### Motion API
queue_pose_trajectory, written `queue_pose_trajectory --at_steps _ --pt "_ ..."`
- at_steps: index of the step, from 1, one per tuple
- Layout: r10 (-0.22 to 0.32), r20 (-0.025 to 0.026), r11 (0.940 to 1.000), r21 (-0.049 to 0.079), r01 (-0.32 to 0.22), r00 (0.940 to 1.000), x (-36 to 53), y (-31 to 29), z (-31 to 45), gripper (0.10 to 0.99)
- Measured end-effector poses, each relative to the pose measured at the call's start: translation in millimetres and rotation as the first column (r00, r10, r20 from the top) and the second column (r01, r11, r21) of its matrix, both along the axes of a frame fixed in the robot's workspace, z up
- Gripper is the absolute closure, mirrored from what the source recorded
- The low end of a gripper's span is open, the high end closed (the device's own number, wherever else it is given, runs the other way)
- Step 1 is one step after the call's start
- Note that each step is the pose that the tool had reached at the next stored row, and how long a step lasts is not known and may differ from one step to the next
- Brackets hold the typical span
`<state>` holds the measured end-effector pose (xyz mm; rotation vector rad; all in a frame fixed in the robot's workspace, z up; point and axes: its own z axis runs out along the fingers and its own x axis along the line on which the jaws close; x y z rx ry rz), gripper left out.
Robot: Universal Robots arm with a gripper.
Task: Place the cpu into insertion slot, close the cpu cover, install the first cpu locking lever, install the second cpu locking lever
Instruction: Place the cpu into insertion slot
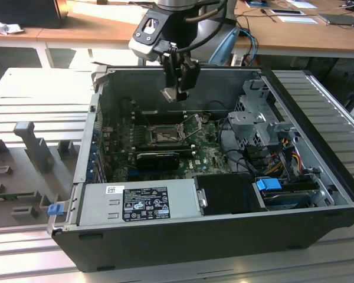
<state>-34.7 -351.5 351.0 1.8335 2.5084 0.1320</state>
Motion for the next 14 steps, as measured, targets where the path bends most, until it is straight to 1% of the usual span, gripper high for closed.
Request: queue_pose_trajectory --at_steps 2,3,6,9,14 --pt "-0.042 -0.0001 0.9991 0.000 0.042 0.9991 0.0 0.0 -0.9 0.557" --pt "-0.051 -0.0007 0.9987 0.000 0.051 0.9987 0.1 0.0 -1.7 0.557" --pt "-0.056 -0.0039 0.9985 -0.002 0.056 0.9984 0.2 0.0 -4.2 0.557" --pt "-0.062 -0.0039 0.9981 -0.002 0.062 0.9981 0.3 0.0 -4.6 0.557" --pt "-0.087 -0.0039 0.9962 -0.002 0.087 0.9962 0.3 0.0 -5.1 0.557"
